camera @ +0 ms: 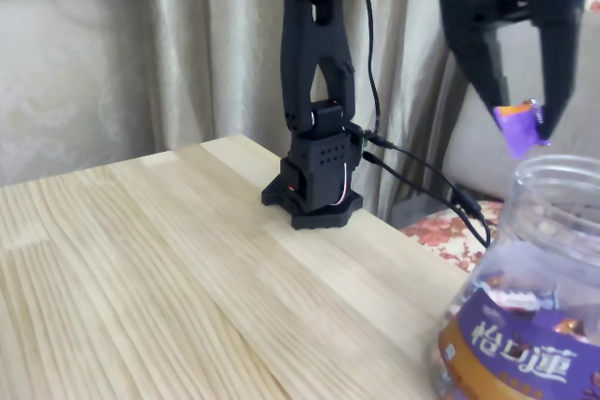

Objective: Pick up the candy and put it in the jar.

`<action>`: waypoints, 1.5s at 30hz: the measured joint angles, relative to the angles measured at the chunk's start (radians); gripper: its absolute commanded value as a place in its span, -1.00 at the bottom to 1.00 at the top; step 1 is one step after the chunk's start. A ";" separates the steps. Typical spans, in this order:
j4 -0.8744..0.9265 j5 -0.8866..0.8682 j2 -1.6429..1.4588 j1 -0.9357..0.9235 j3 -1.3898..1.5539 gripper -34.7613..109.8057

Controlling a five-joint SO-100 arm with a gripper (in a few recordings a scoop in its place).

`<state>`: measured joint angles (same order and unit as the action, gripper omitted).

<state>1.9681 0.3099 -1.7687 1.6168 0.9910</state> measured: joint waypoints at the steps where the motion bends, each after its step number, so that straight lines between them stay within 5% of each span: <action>1: 0.000 0.009 0.000 -0.011 -0.017 -0.52; 24: -0.048 -0.081 0.107 0.074 -0.140 -0.52; 34: -0.103 -0.098 0.196 -0.025 -0.155 -0.52; 45: -0.098 -0.103 0.186 -0.031 -0.091 -0.16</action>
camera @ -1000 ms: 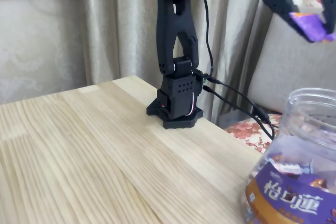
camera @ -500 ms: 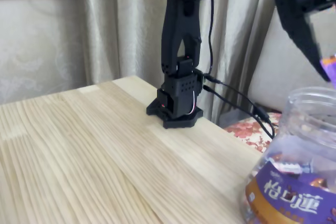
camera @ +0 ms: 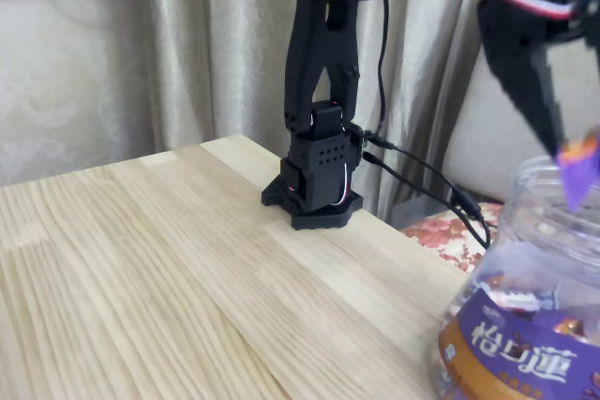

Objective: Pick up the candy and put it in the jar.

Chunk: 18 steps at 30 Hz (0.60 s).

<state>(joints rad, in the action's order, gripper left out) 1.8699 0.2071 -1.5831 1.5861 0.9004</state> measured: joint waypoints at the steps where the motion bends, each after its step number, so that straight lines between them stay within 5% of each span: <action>1: 0.000 0.000 -0.005 0.000 0.000 -0.14; 3: 0.000 0.000 -0.015 -0.008 0.000 -0.15; 7: 0.003 0.000 -0.028 -0.026 0.000 -0.52; 18: 0.091 -0.021 -0.160 -0.416 -0.126 -0.52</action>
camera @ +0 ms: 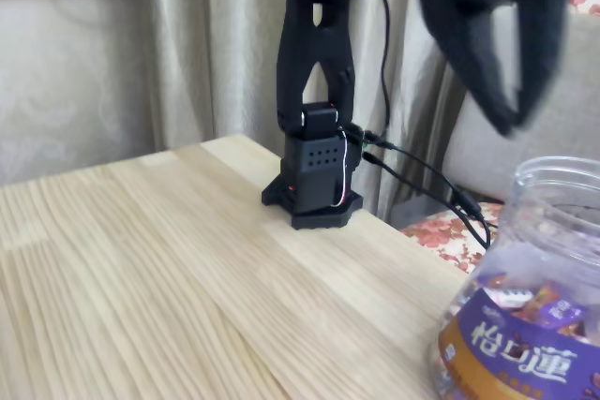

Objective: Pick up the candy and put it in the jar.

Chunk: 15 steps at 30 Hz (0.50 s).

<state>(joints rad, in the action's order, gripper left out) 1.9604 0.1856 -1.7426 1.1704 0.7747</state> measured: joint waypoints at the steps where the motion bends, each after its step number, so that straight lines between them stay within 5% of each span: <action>1: 0.000 -0.012 -0.020 -0.067 -0.003 -0.52; 7: -0.077 -0.087 -0.181 -0.532 0.107 -0.52; 15: -0.411 -0.130 -0.598 -1.078 0.824 -0.52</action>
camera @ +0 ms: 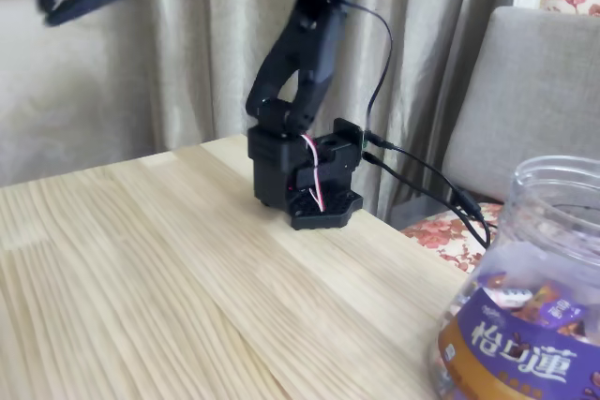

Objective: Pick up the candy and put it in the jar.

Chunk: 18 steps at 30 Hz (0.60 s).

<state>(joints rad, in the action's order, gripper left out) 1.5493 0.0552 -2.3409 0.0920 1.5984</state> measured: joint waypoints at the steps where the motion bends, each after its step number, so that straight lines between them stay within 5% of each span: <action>1: -0.017 0.002 -0.037 -0.025 0.081 -0.52; 18: -0.178 -0.095 -0.598 -0.169 0.896 -0.52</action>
<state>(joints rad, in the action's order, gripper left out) 1.3714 -0.0399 -2.9391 -0.0767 2.4943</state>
